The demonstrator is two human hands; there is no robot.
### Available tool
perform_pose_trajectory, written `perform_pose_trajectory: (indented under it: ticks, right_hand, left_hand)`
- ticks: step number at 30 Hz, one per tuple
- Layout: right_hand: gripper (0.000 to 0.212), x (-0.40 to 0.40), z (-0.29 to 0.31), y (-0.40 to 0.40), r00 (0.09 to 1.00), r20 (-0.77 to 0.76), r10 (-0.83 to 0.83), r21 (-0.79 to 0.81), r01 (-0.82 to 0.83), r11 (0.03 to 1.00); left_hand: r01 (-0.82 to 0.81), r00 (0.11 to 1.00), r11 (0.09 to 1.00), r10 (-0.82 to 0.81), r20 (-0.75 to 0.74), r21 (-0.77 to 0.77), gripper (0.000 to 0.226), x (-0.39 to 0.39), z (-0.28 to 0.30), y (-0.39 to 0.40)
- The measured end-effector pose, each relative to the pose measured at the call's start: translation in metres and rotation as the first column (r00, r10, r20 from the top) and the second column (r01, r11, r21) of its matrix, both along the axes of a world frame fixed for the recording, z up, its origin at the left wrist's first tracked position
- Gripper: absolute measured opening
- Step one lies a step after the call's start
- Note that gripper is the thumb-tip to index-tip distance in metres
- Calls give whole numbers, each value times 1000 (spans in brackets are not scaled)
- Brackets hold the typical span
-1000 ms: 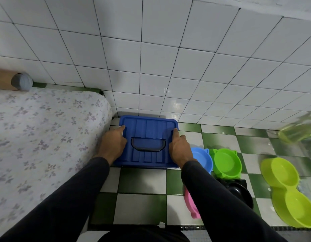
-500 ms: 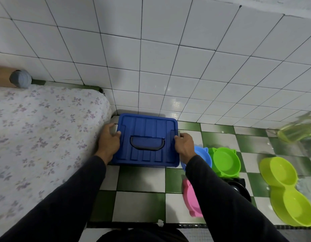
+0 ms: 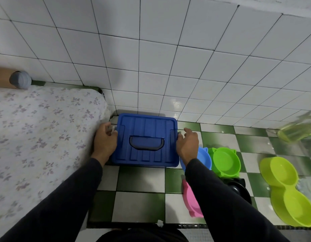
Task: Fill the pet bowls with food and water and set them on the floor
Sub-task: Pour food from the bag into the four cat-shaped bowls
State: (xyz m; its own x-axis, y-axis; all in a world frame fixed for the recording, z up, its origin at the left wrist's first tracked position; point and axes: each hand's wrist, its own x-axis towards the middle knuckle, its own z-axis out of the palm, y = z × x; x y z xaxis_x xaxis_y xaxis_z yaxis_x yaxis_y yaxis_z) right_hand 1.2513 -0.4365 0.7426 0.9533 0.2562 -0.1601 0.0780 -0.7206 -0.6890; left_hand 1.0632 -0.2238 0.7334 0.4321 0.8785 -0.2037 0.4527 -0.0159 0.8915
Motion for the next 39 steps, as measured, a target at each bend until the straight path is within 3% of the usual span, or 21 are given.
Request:
perform_pose_trajectory:
  ticks: [2, 4, 5, 9, 12, 20, 23, 30, 39]
  right_hand:
    - [36, -7, 0, -2, 965, 205, 164, -113, -143, 983]
    - [37, -12, 0, -3, 929, 237, 285, -199, -241, 950]
    - [39, -14, 0, -3, 927, 210, 310, -224, -263, 938]
    - [46, -19, 0, -3, 925, 121, 360, -295, -313, 903]
    - [48, -16, 0, -3, 936, 75, 344, -255, -316, 914]
    - [48, -22, 14, 4, 959, 189, 211, -53, -205, 977]
    - [45, -27, 25, 12, 962, 201, 185, 96, -207, 974]
    - [27, -58, 50, 64, 940, 194, 280, 317, -330, 889]
    - [22, -134, 66, 156, 829, 286, 481, 357, -558, 750]
  left_hand:
    - [82, 996, 948, -65, -63, 308, 42, -2, 8, -8]
    - [175, 980, 845, -103, -168, 506, 37, -2, 12, -16]
    - [215, 970, 823, -118, -213, 525, 37, -2, 14, -19]
    - [256, 948, 865, -137, -287, 433, 44, -2, 14, -25]
    - [264, 943, 872, -143, -300, 413, 45, -3, 15, -24]
    - [196, 969, 882, -107, -224, 429, 43, -1, 38, -13]
    - [153, 977, 882, -66, -205, 445, 40, -6, 54, -4]
    - [63, 971, 862, 62, -229, 502, 38, -51, 85, 36]
    - [-83, 920, 877, 250, -303, 473, 35, -151, 97, 96]
